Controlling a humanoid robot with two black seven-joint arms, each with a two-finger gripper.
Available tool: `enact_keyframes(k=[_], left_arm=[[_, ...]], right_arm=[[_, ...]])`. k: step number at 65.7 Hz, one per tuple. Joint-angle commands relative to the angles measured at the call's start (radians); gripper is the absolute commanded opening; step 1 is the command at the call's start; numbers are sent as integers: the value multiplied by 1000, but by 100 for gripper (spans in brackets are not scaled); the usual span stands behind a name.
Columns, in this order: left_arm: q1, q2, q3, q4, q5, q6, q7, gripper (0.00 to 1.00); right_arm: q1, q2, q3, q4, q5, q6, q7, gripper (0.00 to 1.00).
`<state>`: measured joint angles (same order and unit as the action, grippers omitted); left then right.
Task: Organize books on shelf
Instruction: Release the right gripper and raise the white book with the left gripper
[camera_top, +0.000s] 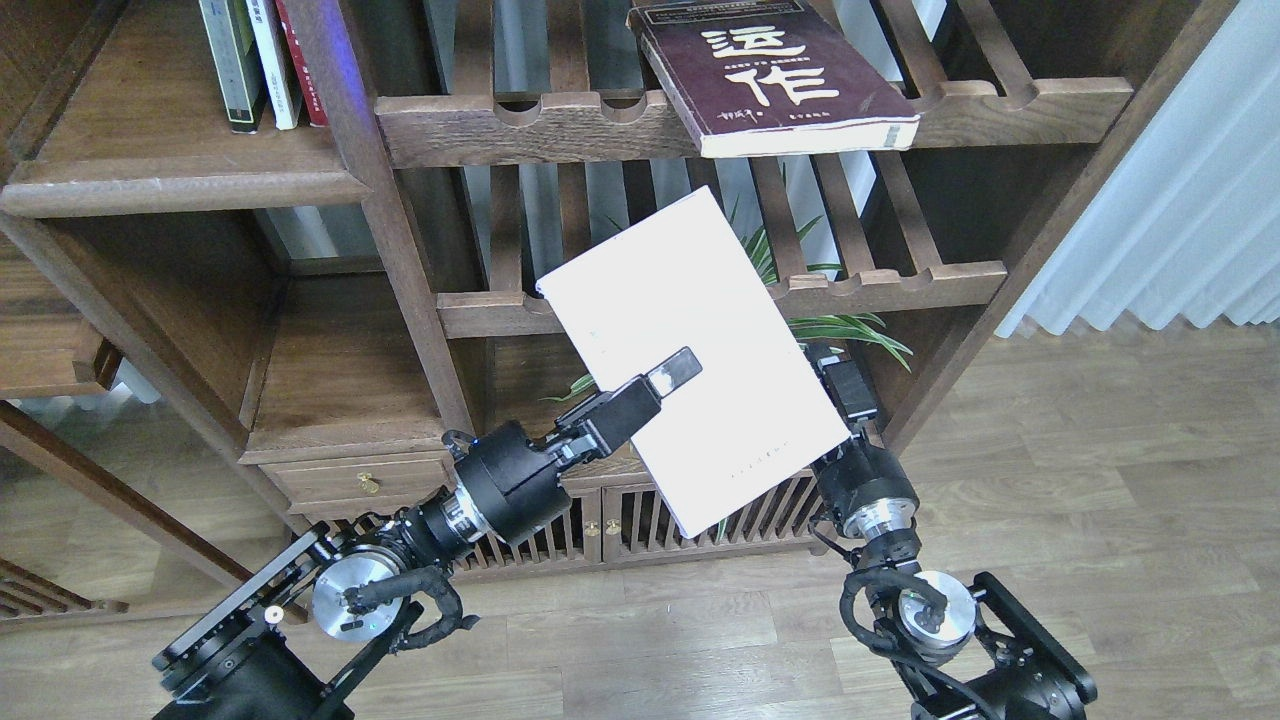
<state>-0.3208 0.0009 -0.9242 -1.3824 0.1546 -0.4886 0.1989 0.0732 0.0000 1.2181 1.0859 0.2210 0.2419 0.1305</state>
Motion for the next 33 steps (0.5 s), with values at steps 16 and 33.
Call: enact_keyframes(k=[16,33], left_arm=[[-61,-1,-79,-1,-3,0,43,0],[-219,-1,-127,-1,-24,0,30,0]], right_arm=[[11,0,-3,0,-2,-3,0,98],[11,0,-3,0,-2,-3,0,98]])
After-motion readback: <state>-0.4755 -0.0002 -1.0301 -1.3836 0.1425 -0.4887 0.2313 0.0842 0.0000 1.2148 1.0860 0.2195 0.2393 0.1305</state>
